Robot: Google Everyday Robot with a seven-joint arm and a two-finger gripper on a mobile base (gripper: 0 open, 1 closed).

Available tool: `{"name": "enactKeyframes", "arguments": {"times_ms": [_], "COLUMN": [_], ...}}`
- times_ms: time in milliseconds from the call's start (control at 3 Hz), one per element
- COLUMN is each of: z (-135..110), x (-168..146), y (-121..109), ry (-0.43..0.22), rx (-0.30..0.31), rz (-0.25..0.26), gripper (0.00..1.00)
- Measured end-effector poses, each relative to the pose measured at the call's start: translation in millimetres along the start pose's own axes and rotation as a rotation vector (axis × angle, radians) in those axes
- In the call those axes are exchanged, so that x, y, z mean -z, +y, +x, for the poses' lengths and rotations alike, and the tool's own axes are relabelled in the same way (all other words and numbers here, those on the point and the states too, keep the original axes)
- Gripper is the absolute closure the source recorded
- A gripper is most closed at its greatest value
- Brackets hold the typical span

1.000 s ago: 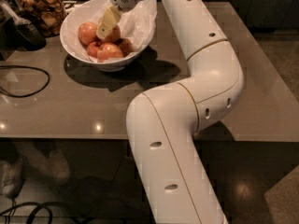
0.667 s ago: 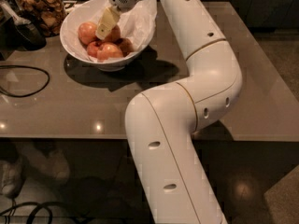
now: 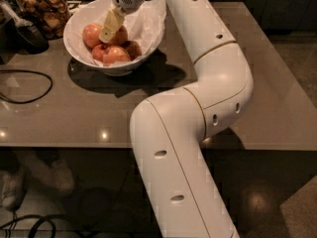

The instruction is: Pick apple from white bowl

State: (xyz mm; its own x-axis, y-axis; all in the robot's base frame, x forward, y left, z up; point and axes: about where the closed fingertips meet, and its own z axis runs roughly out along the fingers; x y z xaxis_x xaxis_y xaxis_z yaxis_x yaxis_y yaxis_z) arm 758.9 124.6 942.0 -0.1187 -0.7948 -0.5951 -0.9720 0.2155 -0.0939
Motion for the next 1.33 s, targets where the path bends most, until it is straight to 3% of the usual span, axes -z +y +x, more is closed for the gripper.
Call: {"name": "enactKeyframes", "arguments": {"times_ms": [333,1333], "z": [0.9,9.4], "x": [-0.1,-6.0], "y": [-0.9,-4.3], "ry": [-0.003,-0.019], "rx": [0.004,-0.002], "rz": [0.001,-0.014], "gripper": [0.34,0.12]}}
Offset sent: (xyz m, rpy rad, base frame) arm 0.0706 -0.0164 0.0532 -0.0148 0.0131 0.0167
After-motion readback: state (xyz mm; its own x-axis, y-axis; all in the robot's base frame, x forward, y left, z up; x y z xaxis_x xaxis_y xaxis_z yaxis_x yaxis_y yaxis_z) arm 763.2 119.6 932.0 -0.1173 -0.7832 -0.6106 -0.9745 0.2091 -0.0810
